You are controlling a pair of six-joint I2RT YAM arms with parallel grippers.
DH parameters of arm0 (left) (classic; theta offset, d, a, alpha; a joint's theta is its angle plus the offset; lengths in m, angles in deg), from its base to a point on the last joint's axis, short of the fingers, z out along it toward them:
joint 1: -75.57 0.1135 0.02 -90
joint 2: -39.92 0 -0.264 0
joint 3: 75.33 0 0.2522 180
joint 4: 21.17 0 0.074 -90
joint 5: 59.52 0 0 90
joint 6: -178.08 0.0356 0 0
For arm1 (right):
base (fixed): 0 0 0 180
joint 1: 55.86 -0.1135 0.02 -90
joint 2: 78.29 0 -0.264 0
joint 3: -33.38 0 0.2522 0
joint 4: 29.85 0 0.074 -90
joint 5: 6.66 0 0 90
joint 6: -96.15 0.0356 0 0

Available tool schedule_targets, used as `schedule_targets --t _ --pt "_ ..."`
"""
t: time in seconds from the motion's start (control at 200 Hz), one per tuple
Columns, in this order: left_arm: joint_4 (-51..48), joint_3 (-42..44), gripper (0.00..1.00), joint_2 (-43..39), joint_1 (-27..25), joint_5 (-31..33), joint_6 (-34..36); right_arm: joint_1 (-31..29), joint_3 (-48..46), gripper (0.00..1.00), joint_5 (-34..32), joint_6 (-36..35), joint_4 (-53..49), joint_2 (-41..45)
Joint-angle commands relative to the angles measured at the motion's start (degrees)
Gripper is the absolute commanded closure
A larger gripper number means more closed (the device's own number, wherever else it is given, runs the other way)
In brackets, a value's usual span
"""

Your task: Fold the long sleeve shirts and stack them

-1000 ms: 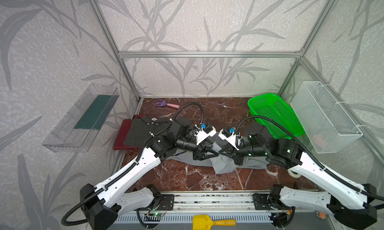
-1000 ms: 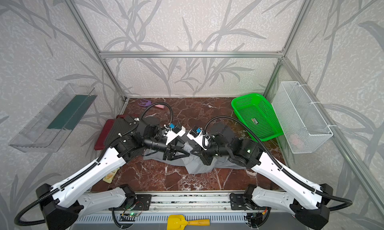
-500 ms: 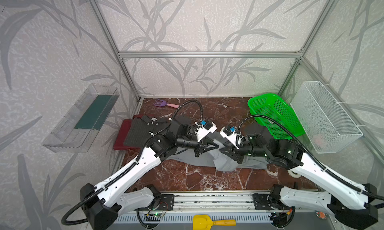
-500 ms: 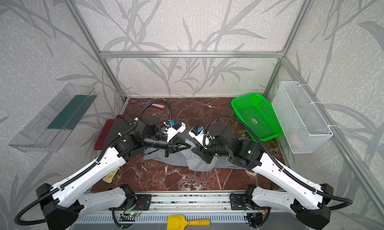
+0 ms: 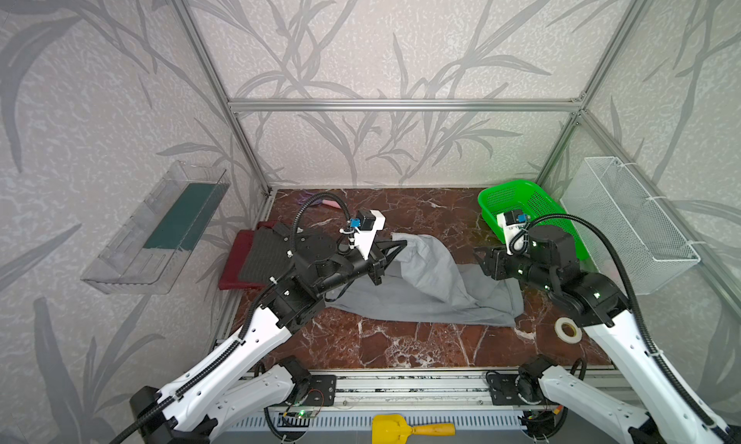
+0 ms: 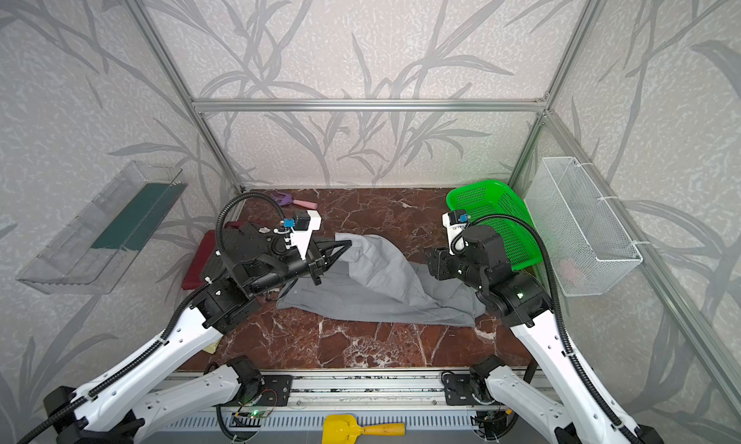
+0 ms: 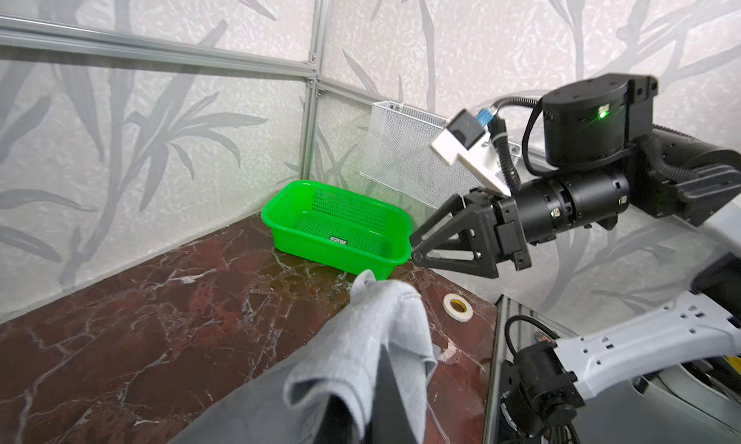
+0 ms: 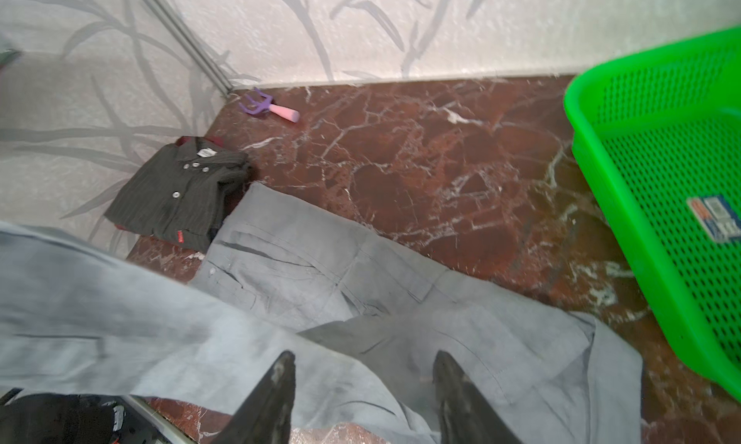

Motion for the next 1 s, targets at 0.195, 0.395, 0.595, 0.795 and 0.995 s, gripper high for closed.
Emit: schedule_targets --t 0.195,0.395,0.595,0.795,0.995 --pt "2.8 0.5 1.0 0.2 3.6 15.3 -1.0 5.8 -10.6 0.45 7.1 5.6 3.6 -6.3" --pt "-3.3 -7.7 1.0 4.3 3.2 11.8 -5.6 9.7 -13.4 0.46 4.8 5.7 6.2 -9.7" --pt "-11.2 -10.7 1.0 4.4 2.4 16.1 -10.9 14.3 -14.6 0.47 8.3 7.0 9.9 -13.4" --pt "-17.7 -6.8 1.0 3.9 2.6 25.9 -12.4 14.9 -13.6 0.48 7.8 6.5 10.6 -16.3" --pt "-19.5 -6.4 1.0 8.1 4.2 30.2 -11.5 15.0 -12.8 0.49 6.5 5.2 10.6 -19.0"
